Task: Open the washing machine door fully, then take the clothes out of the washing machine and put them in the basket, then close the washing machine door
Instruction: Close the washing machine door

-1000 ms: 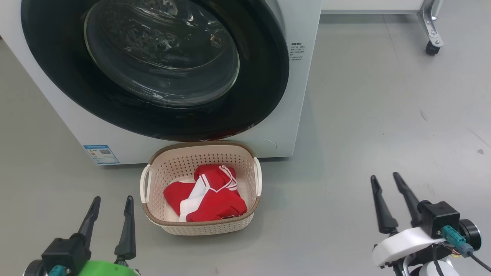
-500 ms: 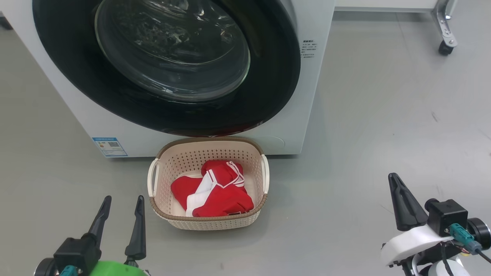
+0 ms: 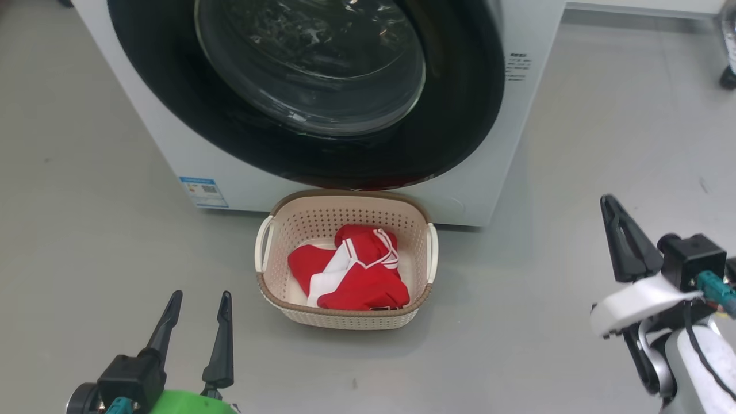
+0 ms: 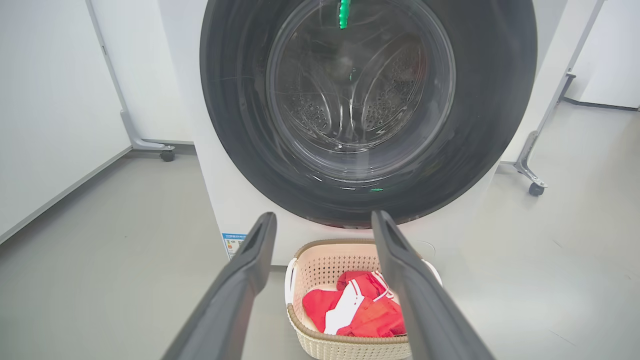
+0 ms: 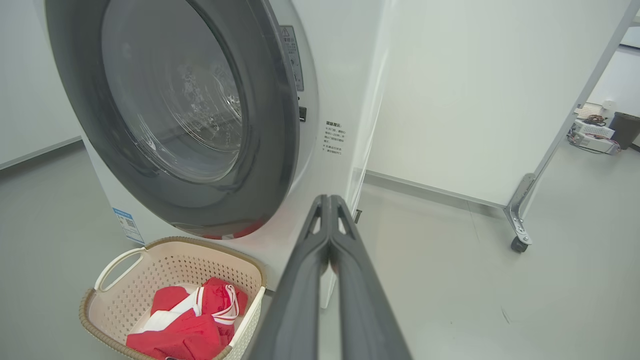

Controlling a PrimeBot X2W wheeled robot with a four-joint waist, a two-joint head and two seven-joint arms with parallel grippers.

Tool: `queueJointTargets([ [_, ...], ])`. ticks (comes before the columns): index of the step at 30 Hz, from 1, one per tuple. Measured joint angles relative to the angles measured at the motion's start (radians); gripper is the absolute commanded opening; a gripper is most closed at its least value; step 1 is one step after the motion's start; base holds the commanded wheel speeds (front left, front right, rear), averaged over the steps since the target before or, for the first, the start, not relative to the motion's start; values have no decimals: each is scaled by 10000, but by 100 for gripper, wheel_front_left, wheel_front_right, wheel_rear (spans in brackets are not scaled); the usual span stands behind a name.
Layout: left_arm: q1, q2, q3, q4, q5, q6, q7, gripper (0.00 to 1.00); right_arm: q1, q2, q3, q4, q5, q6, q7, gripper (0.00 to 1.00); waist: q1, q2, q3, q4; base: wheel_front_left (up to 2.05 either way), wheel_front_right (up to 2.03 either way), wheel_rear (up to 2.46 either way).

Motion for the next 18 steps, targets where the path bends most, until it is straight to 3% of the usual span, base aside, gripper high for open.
queueJointTargets([
  [18, -504, -349, -324, -56, -10, 0, -61, 100, -3173, 69, 403, 696, -12, 623, 1001, 0, 0, 0, 862, 1648, 0, 0, 0],
])
